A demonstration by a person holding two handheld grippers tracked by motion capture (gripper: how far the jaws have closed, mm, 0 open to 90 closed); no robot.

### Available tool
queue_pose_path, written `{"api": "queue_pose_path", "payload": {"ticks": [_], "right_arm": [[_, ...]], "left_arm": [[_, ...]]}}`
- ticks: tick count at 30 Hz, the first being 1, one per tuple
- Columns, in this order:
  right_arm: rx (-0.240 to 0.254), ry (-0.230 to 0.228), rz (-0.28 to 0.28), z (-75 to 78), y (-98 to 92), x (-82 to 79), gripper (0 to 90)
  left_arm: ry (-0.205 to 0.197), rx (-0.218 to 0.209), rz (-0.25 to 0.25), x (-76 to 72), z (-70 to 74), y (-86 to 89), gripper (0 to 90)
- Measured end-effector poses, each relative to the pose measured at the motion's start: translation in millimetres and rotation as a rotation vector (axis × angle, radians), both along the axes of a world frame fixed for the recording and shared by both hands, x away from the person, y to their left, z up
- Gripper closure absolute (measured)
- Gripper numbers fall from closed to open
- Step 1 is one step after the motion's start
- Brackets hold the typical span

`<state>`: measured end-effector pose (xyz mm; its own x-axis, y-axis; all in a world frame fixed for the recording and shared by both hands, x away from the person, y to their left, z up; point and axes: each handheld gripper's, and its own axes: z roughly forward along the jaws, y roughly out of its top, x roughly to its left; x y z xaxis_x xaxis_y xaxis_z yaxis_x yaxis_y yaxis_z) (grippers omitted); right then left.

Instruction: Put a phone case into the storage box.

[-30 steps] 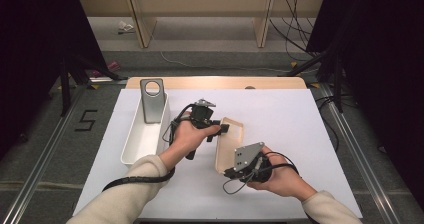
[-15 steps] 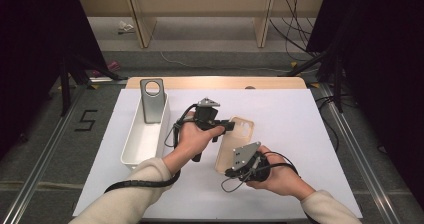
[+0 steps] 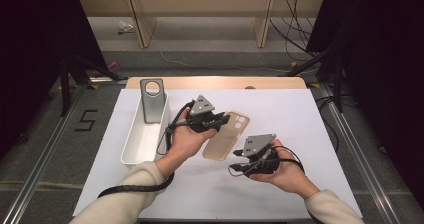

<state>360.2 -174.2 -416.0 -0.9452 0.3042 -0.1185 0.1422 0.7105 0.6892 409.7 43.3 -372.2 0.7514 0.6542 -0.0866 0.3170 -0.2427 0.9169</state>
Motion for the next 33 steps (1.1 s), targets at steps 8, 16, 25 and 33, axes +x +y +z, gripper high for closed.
{"api": "queue_pose_path", "payload": {"ticks": [8, 16, 25, 33], "right_arm": [[0.084, -0.004, -0.117, 2.9, -17.6, 4.8, 39.3], [0.134, -0.001, -0.188, 2.9, -27.0, 9.2, 31.1], [0.193, -0.017, -0.256, 5.0, -42.6, 13.1, 24.9], [0.236, -0.012, -0.320, 6.5, -51.5, 13.8, 18.1]], "left_arm": [[-0.049, -0.044, 0.032, 0.9, 1.9, 19.6, 81.8], [-0.081, -0.079, 0.046, -1.2, 6.0, 34.9, 81.7], [-0.115, -0.110, 0.061, -1.6, 14.8, 49.8, 81.6], [-0.128, -0.135, 0.083, 0.1, 23.5, 63.0, 81.6]]}}
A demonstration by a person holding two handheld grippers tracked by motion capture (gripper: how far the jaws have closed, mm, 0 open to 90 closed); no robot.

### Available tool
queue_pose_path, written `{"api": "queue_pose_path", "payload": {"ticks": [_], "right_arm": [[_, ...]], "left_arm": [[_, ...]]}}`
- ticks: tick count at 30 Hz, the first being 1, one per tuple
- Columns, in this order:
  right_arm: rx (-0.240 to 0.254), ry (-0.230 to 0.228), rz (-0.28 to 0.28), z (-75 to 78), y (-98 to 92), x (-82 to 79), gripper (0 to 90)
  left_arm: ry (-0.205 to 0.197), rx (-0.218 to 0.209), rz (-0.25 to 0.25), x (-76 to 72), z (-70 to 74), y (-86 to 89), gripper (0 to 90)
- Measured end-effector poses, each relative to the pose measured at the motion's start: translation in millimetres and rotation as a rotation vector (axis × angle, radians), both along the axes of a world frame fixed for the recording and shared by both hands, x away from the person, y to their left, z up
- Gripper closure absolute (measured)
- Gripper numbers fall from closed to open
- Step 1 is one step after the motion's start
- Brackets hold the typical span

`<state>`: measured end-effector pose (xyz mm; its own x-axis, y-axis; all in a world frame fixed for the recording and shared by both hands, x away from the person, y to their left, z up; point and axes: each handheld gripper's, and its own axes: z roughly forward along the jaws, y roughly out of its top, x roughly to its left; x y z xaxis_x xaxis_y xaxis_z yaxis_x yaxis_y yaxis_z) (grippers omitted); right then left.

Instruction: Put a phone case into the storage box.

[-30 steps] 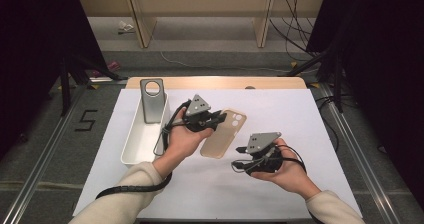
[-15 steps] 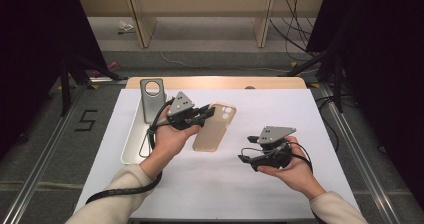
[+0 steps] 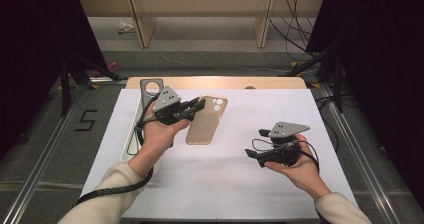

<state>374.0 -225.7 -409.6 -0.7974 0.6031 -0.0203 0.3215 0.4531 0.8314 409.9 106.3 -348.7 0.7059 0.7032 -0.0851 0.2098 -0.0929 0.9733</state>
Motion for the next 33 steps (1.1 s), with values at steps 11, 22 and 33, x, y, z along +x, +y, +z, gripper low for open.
{"api": "queue_pose_path", "payload": {"ticks": [11, 22, 33], "right_arm": [[0.041, -0.012, -0.068, 1.6, -12.9, 1.3, 17.9], [0.046, -0.013, -0.092, 0.1, -18.5, 1.4, 17.8], [0.047, -0.006, -0.105, -1.3, -21.6, 2.9, 17.1]], "left_arm": [[-0.017, -0.010, 0.021, 3.4, 11.9, 13.6, 81.5], [-0.030, -0.014, 0.041, 7.6, 18.9, 29.3, 81.5], [-0.034, -0.025, 0.081, 11.0, 23.6, 48.5, 81.5]]}}
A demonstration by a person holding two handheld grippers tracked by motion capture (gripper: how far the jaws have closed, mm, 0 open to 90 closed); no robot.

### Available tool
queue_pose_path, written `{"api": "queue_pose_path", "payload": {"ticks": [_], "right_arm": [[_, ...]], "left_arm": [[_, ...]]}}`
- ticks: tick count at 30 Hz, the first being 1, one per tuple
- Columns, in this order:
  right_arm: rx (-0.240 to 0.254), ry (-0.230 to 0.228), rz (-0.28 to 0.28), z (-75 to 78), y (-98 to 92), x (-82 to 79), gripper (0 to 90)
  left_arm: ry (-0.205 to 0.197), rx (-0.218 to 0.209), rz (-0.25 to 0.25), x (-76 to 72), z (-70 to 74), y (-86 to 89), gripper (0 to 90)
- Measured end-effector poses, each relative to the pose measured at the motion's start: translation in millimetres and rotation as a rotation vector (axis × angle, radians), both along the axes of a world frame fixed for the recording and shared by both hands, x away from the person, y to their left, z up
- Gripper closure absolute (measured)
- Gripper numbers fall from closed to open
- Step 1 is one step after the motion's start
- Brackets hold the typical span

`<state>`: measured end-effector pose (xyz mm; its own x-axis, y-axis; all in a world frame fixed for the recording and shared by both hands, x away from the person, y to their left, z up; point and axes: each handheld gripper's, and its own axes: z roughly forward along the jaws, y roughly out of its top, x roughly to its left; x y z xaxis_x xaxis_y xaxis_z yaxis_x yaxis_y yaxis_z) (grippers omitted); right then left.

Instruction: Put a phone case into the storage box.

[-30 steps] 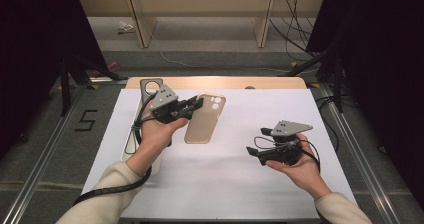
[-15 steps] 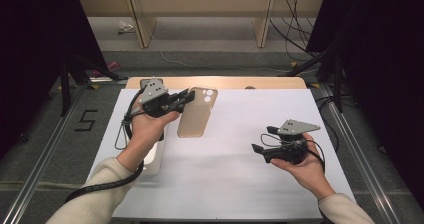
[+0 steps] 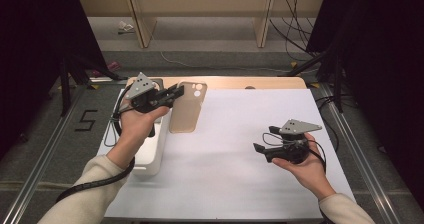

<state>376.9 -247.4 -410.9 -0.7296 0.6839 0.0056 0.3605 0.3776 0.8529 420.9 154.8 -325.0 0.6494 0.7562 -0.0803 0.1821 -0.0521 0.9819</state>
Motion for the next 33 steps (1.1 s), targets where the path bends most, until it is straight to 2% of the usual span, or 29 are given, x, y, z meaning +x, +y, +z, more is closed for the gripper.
{"api": "queue_pose_path", "payload": {"ticks": [33], "right_arm": [[0.007, 0.016, -0.023, -3.2, -3.4, 2.6, 17.2]], "left_arm": [[-0.007, -0.014, 0.122, 10.9, 8.8, 62.4, 81.5]]}}
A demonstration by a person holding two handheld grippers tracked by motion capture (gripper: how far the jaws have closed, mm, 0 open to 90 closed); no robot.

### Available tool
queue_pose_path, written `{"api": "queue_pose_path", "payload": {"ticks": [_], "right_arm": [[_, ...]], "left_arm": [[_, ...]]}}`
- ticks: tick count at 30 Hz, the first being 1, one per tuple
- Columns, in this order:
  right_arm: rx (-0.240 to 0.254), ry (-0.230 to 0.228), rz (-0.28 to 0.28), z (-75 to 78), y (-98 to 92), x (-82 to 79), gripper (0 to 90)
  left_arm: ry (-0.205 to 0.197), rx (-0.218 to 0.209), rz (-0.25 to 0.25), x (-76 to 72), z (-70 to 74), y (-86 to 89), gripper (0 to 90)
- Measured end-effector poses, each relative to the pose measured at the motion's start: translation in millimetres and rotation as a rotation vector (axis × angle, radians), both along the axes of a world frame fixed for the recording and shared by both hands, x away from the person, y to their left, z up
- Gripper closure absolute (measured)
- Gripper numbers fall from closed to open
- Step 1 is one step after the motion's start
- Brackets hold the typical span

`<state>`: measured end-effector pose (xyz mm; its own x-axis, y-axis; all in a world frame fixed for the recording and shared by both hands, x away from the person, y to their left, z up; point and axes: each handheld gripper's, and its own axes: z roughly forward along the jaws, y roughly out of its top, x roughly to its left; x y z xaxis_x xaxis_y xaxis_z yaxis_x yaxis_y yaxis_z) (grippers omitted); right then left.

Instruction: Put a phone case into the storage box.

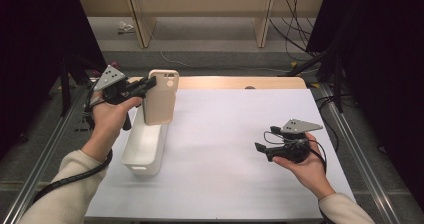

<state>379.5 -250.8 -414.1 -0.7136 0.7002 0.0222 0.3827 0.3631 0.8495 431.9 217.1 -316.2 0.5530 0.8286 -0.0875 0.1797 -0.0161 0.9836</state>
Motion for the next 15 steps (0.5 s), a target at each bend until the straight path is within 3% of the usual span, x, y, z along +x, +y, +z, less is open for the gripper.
{"api": "queue_pose_path", "payload": {"ticks": [15], "right_arm": [[0.007, 0.001, -0.012, -0.1, -2.0, 0.9, 17.0]], "left_arm": [[-0.005, -0.009, 0.029, 2.5, 0.8, 17.5, 81.5]]}}
